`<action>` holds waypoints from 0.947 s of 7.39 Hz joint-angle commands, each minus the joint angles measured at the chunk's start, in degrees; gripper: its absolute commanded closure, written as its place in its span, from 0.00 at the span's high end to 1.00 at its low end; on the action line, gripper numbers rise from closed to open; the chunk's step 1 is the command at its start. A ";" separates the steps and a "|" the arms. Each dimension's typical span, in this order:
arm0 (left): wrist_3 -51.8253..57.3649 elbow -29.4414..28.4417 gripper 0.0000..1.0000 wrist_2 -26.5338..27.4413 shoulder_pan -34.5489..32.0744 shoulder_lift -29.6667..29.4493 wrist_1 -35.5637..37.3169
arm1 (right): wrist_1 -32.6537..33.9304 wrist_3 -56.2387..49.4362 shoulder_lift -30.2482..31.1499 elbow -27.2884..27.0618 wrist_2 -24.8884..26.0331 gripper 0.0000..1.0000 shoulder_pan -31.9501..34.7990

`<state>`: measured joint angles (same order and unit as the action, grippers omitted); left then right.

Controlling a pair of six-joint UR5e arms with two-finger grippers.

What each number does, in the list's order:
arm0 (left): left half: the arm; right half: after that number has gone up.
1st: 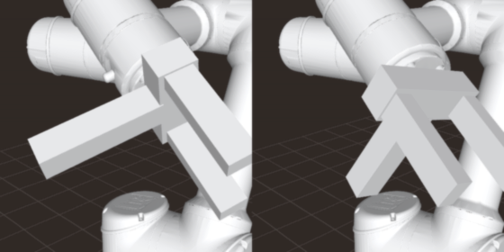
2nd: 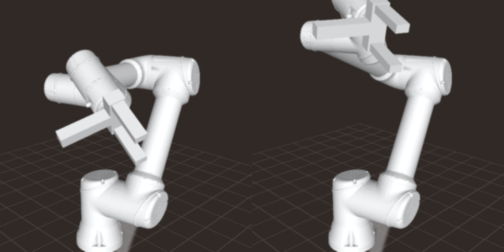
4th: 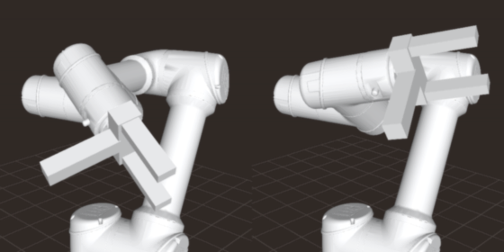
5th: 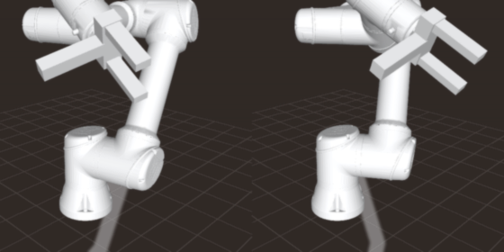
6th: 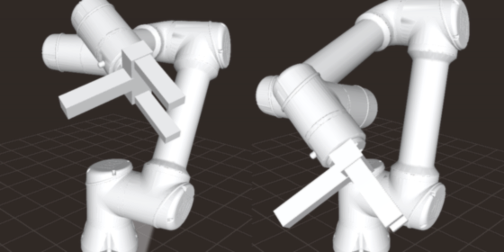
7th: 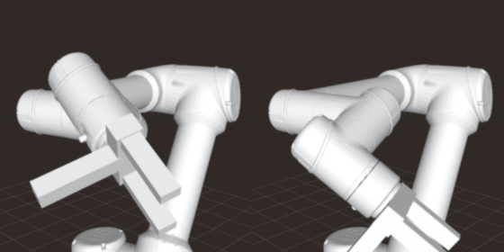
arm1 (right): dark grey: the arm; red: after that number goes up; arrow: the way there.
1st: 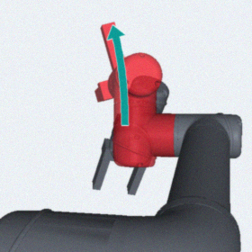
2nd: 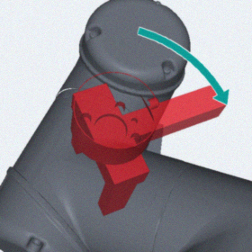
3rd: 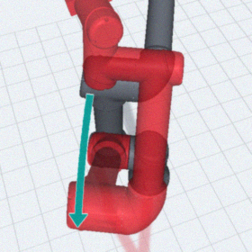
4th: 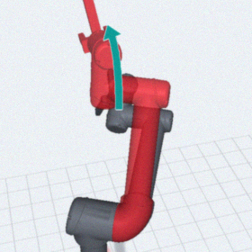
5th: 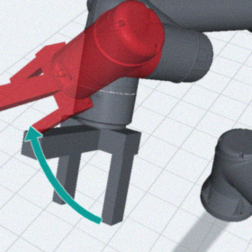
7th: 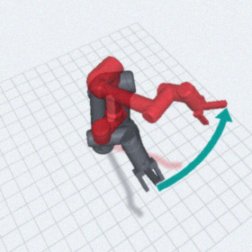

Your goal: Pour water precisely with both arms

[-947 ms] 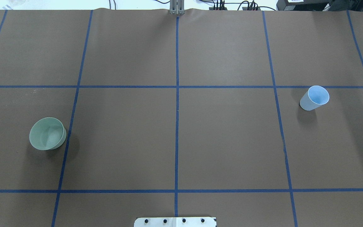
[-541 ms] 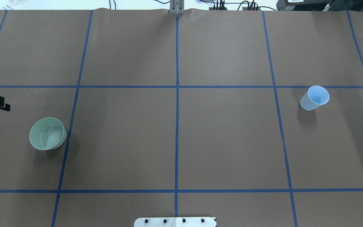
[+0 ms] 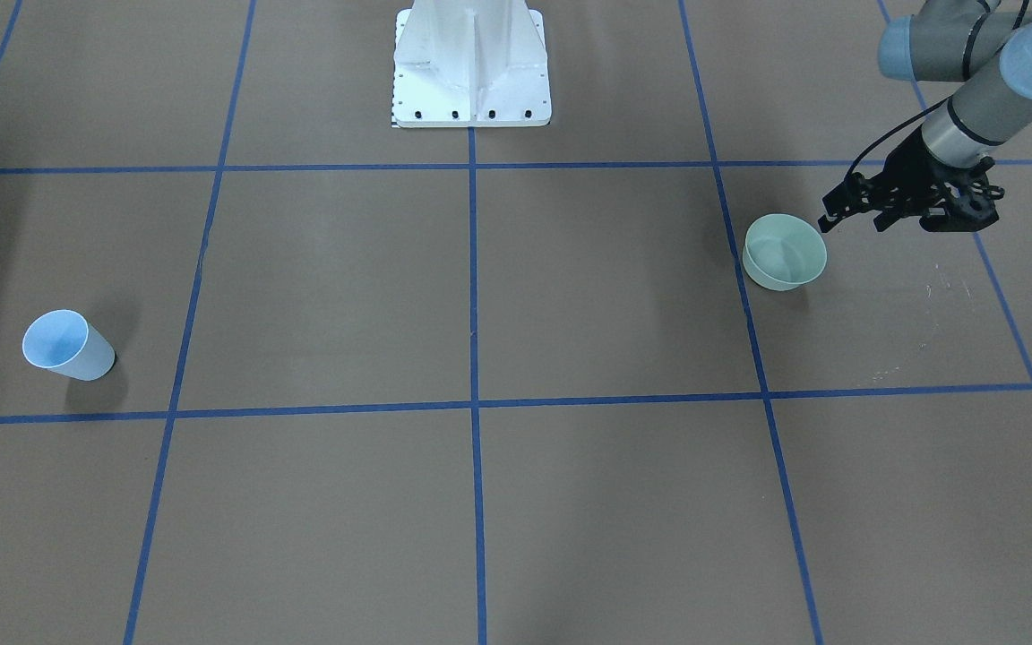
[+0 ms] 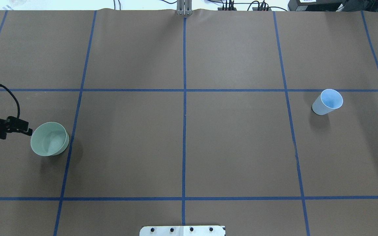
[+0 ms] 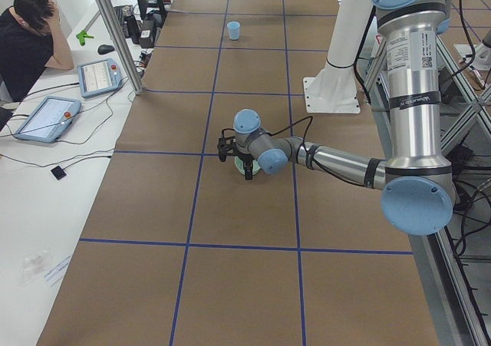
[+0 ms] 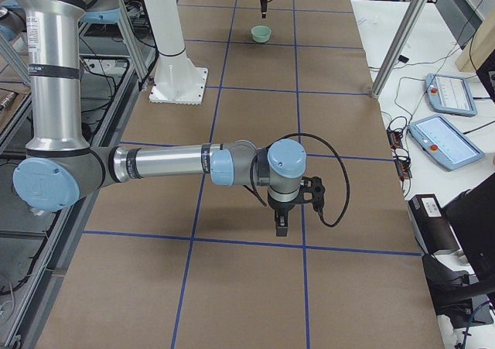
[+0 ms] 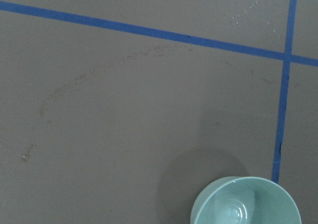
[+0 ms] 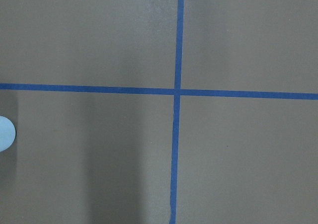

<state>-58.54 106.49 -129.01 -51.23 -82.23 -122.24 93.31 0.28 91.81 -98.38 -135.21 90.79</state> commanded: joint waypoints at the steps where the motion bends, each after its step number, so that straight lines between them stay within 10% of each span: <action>1: -1.66 -0.84 1.00 0.25 3.14 -0.90 0.07 | 0.03 -0.19 0.12 0.12 -0.05 1.00 0.00; 5: -1.58 -7.25 1.00 3.50 3.94 -5.65 -0.02 | 0.03 -0.28 0.56 0.38 -0.23 1.00 0.00; 6: -1.58 -7.26 0.82 3.51 4.03 -5.66 -0.10 | 0.03 -0.36 0.56 0.65 -0.23 1.00 0.00; 7: -1.58 -7.35 0.32 3.59 4.04 -5.57 -0.11 | 0.03 -0.36 0.48 0.74 -0.05 1.00 0.00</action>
<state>-60.12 99.45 -125.62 -47.28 -87.73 -122.30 93.34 -0.06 92.33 -97.82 -135.39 90.79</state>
